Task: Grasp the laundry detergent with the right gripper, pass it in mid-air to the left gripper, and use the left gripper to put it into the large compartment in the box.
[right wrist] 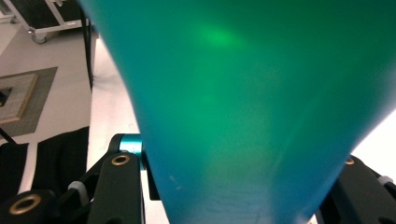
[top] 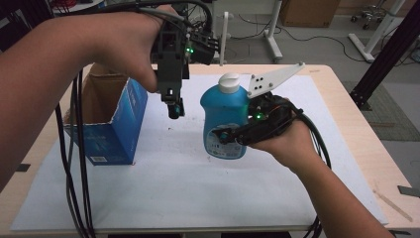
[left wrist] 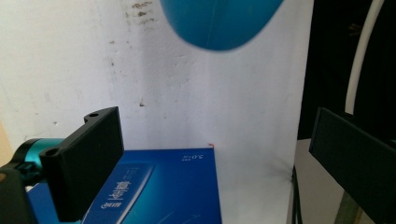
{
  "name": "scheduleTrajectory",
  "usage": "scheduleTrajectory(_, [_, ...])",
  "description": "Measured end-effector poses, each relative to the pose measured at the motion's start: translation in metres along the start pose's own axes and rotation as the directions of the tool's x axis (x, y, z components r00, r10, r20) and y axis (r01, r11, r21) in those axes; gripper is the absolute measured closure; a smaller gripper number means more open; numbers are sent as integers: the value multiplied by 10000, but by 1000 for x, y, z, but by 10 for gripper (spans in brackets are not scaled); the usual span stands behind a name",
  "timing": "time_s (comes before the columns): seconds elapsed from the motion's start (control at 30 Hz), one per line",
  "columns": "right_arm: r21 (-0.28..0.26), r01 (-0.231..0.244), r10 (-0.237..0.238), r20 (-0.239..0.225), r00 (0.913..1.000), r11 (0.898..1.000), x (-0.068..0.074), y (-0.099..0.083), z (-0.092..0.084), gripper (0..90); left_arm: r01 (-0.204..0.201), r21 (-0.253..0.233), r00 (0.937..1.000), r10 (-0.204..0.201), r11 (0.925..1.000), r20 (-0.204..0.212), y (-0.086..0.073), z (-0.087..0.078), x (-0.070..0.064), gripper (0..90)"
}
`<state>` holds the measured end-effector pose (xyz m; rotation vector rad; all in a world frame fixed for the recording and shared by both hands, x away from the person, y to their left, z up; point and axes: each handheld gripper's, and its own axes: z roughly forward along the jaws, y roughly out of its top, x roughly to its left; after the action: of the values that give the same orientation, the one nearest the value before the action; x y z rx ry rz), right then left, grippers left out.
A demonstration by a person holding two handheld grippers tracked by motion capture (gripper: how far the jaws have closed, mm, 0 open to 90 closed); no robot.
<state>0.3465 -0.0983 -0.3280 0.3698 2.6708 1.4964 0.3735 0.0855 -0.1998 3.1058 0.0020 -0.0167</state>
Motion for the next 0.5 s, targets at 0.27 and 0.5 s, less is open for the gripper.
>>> scheduleTrajectory(0.27, [-119, 140, -146, -484, 9987, 9998, 6, 8, 10, 471, -47, -142, 9999, 49, 9999, 144, 5, -1, -4, 30])
scheduleTrajectory(0.5, [-221, 275, -291, -777, 9966, 9994, 9, 17, 21, 471, -200, -87, 9996, 202, 9998, 198, 14, 1, -9, 30])
